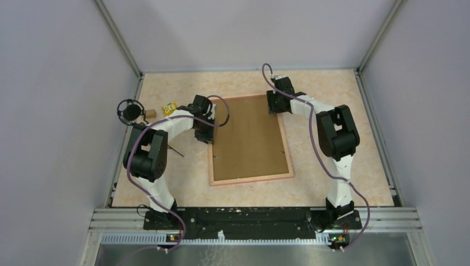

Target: Put the photo into the frame

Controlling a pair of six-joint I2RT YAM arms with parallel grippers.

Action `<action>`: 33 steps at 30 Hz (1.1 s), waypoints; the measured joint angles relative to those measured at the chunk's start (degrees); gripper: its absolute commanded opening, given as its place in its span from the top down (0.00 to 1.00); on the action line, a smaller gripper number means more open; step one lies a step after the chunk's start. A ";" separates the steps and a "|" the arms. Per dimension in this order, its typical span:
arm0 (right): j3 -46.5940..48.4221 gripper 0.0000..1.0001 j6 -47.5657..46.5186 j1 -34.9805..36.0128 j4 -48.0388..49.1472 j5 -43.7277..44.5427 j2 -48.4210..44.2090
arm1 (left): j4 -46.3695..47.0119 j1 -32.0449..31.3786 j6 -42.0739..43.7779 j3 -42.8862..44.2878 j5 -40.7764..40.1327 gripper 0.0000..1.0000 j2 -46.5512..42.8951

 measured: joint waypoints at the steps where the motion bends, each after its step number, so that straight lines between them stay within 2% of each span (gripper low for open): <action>1: -0.04 0.50 -0.20 0.00 0.09 -0.09 -0.02 | 0.00 0.00 0.00 0.00 0.00 0.95 0.00; 6: -0.48 0.50 -0.94 -0.02 0.20 -0.48 -0.31 | 0.00 0.00 0.00 0.00 0.00 0.95 0.00; 13: -1.79 0.56 -1.20 -0.02 0.22 -0.79 -1.20 | 0.00 0.00 0.00 0.00 0.02 0.95 0.00; 21: -1.81 0.79 0.39 -0.31 0.28 1.29 -1.20 | 0.00 0.00 -0.02 0.00 0.04 0.95 0.00; 29: -1.49 0.87 3.41 -0.11 -0.26 4.33 -1.18 | 0.00 0.00 0.00 -0.02 0.11 0.95 0.00; 33: -1.49 0.97 5.01 0.39 -0.66 5.88 -1.18 | -0.07 0.00 0.00 -0.02 0.13 0.95 0.00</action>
